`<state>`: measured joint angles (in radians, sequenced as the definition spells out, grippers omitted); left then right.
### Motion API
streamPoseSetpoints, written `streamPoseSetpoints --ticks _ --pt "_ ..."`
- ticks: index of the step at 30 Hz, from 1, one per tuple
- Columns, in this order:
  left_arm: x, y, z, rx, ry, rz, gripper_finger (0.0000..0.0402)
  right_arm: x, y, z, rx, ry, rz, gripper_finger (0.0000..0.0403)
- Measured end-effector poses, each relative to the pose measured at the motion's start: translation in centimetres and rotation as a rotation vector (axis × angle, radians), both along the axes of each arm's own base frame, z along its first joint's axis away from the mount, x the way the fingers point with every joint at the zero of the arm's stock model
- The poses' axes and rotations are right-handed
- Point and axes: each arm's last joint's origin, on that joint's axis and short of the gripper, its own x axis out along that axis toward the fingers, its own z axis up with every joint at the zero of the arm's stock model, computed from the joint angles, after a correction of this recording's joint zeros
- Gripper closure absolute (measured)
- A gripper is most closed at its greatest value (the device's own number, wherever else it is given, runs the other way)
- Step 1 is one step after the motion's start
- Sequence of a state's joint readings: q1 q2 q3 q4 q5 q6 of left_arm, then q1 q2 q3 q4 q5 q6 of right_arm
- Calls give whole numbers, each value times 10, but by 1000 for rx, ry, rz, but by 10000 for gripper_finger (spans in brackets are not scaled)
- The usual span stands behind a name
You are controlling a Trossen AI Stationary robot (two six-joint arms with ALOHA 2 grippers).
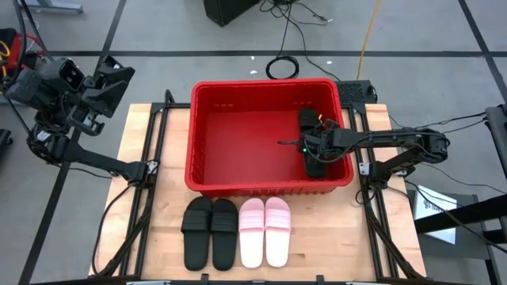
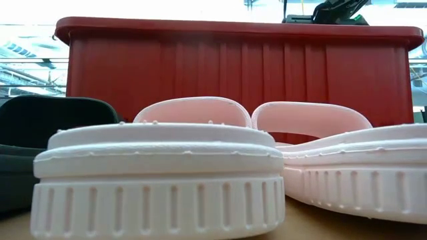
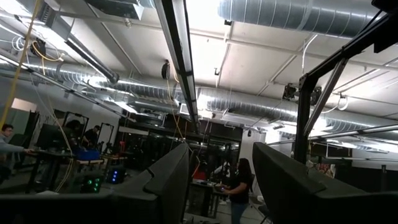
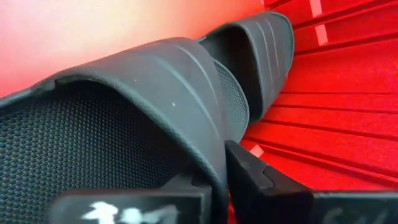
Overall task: Pick and place slides into bin
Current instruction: Put the right black slide into the red bin
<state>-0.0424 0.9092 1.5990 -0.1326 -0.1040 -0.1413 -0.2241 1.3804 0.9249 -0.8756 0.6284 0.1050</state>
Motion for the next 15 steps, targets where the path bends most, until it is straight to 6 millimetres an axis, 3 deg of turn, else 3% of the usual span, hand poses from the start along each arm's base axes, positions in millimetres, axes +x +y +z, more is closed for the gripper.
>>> streamPoseSetpoints --ticks 8,15 --pt "0 0 0 0 0 -1 215 -10 2 -13 -7 91 18 333" --pt "0 0 0 0 1 -1 215 -13 3 -11 11 82 18 294"
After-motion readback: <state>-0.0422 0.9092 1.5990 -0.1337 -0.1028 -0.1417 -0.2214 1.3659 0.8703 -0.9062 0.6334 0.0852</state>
